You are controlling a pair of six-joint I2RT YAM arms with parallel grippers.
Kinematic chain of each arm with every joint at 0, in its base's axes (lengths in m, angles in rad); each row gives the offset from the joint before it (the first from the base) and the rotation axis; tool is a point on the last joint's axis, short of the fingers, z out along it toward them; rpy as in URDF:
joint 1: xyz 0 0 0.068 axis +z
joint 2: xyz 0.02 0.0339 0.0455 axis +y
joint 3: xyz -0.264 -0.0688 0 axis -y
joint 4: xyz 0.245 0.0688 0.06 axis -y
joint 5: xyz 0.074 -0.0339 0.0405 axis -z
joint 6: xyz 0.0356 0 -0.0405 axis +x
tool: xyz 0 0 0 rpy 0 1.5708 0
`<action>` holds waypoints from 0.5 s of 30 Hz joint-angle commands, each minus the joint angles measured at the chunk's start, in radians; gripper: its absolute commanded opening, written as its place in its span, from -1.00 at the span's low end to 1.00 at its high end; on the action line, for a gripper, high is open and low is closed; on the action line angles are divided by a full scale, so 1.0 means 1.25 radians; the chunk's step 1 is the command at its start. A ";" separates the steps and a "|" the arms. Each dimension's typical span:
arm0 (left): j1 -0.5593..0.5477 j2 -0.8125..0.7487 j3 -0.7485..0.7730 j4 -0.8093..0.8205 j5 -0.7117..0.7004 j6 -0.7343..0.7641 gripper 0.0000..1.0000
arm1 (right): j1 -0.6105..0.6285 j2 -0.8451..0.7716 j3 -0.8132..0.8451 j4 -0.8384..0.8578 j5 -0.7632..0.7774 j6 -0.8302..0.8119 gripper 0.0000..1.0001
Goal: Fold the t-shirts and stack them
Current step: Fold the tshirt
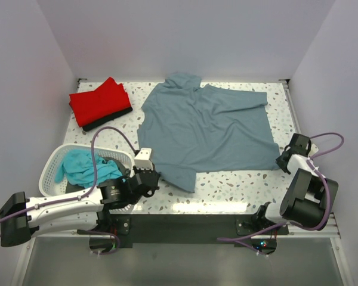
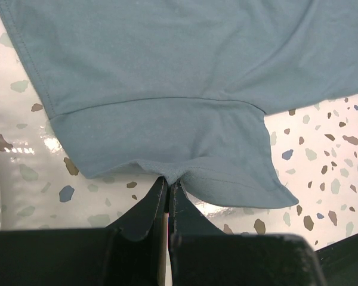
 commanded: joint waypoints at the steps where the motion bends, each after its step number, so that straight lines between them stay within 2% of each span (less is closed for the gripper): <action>1: 0.003 -0.015 0.022 -0.004 -0.011 0.008 -1.00 | -0.003 -0.014 0.001 0.020 -0.007 -0.016 -0.89; 2: 0.003 -0.017 0.027 -0.010 -0.012 0.011 -1.00 | -0.001 -0.016 0.001 0.014 -0.009 -0.016 -1.00; 10: 0.003 -0.055 0.049 -0.042 -0.017 0.038 -1.00 | -0.001 -0.122 -0.038 -0.030 0.010 -0.004 -1.00; 15: 0.003 -0.088 0.049 -0.052 -0.009 0.054 -1.00 | 0.000 -0.205 -0.029 -0.112 -0.002 0.022 -1.00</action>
